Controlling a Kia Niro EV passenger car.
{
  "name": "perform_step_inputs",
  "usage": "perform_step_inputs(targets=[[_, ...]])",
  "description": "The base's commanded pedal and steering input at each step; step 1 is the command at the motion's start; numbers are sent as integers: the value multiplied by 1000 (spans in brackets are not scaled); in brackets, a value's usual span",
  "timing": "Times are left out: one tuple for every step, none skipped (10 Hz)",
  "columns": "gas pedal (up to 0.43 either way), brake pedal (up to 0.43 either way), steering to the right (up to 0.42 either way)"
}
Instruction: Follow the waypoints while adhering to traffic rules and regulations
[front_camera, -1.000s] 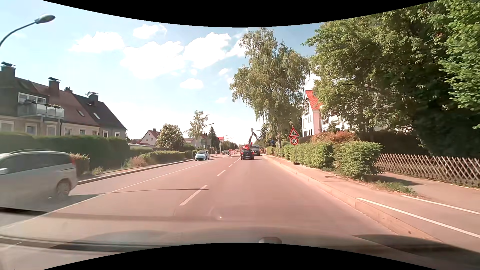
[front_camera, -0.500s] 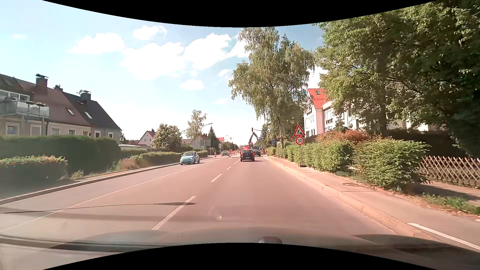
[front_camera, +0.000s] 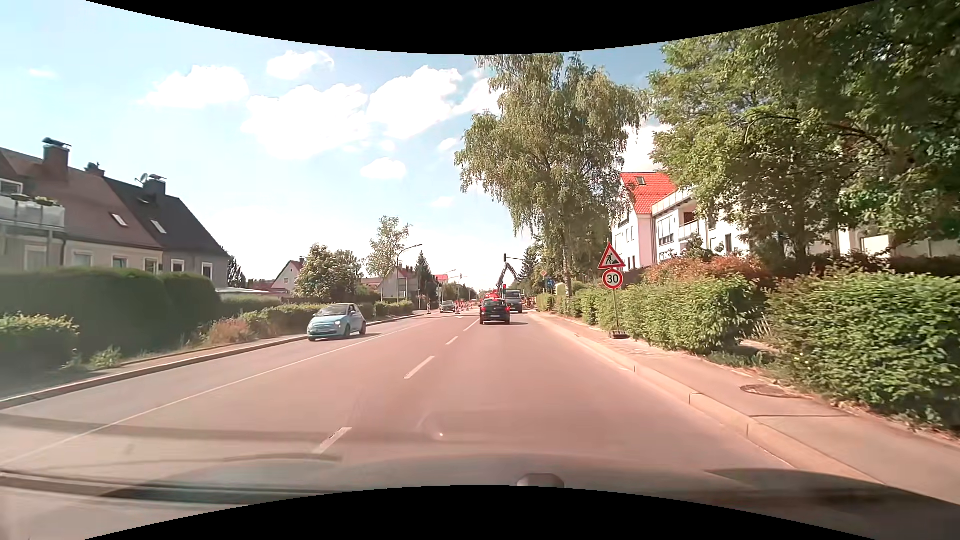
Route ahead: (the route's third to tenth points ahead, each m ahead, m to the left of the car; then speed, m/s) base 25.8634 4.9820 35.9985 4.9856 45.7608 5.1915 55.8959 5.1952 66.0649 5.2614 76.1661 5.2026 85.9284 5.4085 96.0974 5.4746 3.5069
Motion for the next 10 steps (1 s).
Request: perform_step_inputs(targets=[[0, 0, -3], [0, 0, -4], [0, 0, -4], [0, 0, -3], [0, 0, -4], [0, 0, -4], [0, 0, -4], [0, 0, -4], [0, 0, -4], [0, 0, -3]])
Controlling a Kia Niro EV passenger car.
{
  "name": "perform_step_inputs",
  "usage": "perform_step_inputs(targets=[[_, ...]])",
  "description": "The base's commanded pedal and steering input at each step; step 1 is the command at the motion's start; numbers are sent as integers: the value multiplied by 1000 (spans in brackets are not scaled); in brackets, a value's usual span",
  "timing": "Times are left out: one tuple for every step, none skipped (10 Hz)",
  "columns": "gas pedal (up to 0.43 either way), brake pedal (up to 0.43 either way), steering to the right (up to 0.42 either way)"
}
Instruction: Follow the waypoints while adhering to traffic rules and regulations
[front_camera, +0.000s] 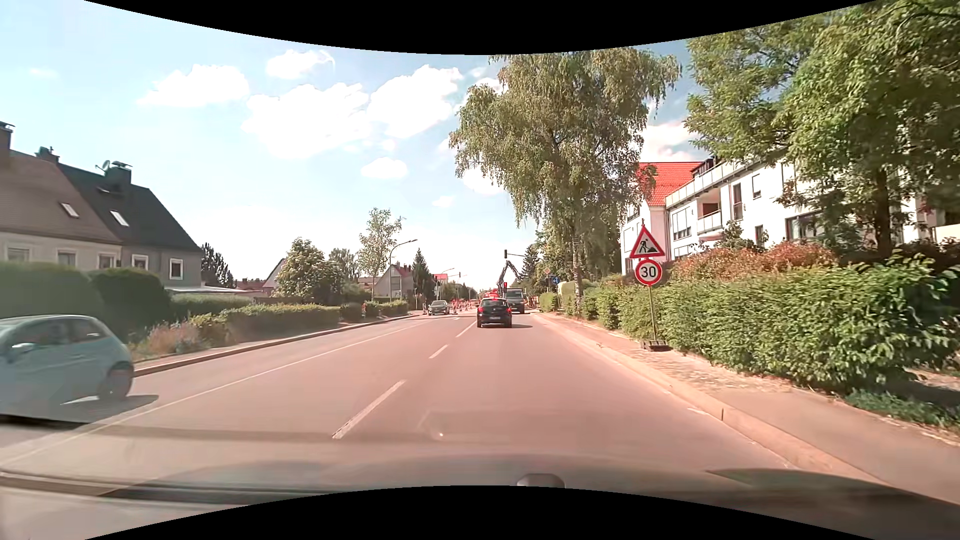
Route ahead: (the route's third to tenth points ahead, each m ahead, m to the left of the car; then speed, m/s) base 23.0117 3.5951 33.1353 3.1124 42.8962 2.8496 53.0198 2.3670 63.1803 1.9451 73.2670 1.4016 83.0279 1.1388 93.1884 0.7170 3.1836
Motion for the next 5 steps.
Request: perform_step_inputs(targets=[[0, 0, -4], [0, 0, -4], [0, 0, -4], [0, 0, -3], [0, 0, -4]])
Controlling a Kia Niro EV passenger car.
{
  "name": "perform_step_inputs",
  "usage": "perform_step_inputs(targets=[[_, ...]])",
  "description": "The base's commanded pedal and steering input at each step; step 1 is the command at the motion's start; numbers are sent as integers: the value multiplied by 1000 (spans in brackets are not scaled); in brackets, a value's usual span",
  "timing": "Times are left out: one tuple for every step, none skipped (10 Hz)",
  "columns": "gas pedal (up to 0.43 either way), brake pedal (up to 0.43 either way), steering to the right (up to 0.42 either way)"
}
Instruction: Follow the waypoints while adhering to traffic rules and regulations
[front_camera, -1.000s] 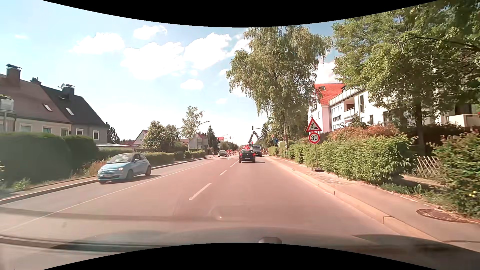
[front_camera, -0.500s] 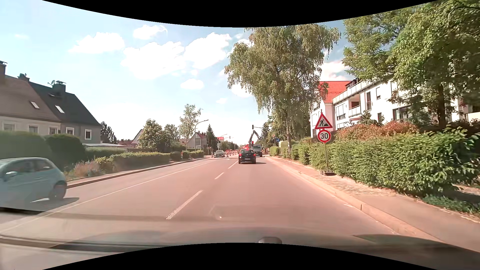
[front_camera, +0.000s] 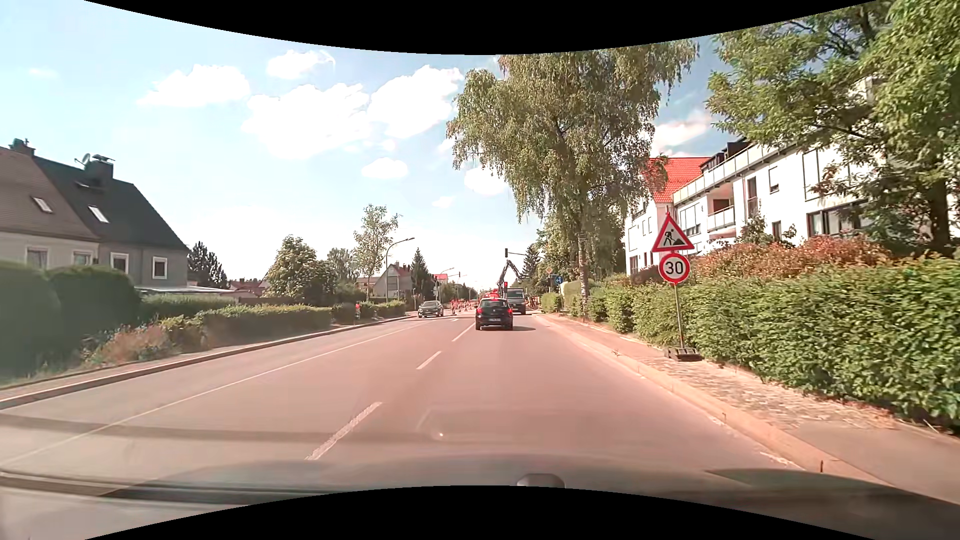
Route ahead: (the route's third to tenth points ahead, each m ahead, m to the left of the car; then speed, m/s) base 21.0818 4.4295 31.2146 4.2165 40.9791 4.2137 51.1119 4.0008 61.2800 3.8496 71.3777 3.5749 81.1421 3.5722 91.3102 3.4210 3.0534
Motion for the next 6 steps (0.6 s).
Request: perform_step_inputs(targets=[[0, 0, -3], [0, 0, -3], [0, 0, -3], [0, 0, -3], [0, 0, -3], [0, 0, -4]])
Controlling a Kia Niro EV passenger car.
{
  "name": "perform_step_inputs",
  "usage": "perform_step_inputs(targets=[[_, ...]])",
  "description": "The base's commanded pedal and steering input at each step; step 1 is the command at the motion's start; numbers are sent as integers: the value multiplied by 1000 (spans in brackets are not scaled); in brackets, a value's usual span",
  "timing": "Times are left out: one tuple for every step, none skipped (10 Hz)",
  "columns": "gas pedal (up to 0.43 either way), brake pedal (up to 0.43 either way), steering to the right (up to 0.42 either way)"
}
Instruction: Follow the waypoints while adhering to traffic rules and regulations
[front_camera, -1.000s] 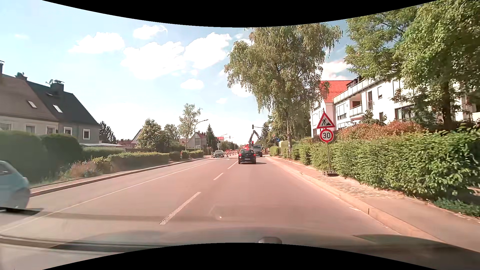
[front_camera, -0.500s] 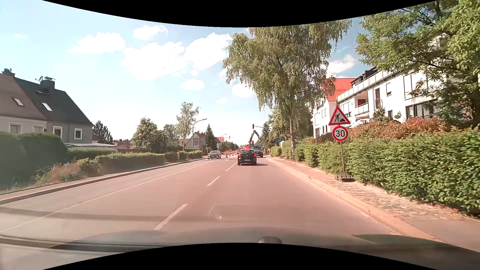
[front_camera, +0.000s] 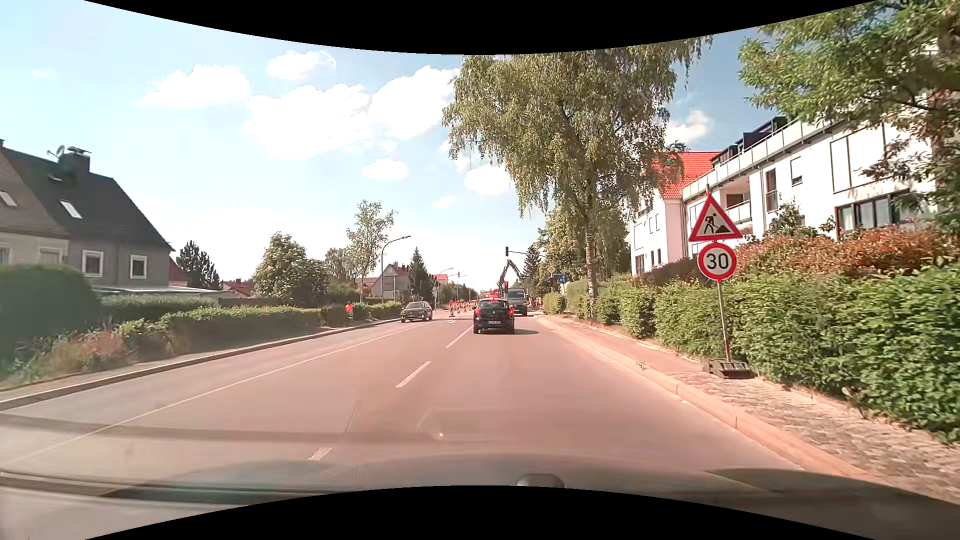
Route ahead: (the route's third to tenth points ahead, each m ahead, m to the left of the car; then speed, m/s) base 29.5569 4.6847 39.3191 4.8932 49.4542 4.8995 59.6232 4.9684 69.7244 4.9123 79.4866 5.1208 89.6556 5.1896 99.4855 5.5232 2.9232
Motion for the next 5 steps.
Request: perform_step_inputs(targets=[[0, 30, -3], [0, 79, -3], [0, 98, -3], [0, 110, -3], [0, 116, -4]])
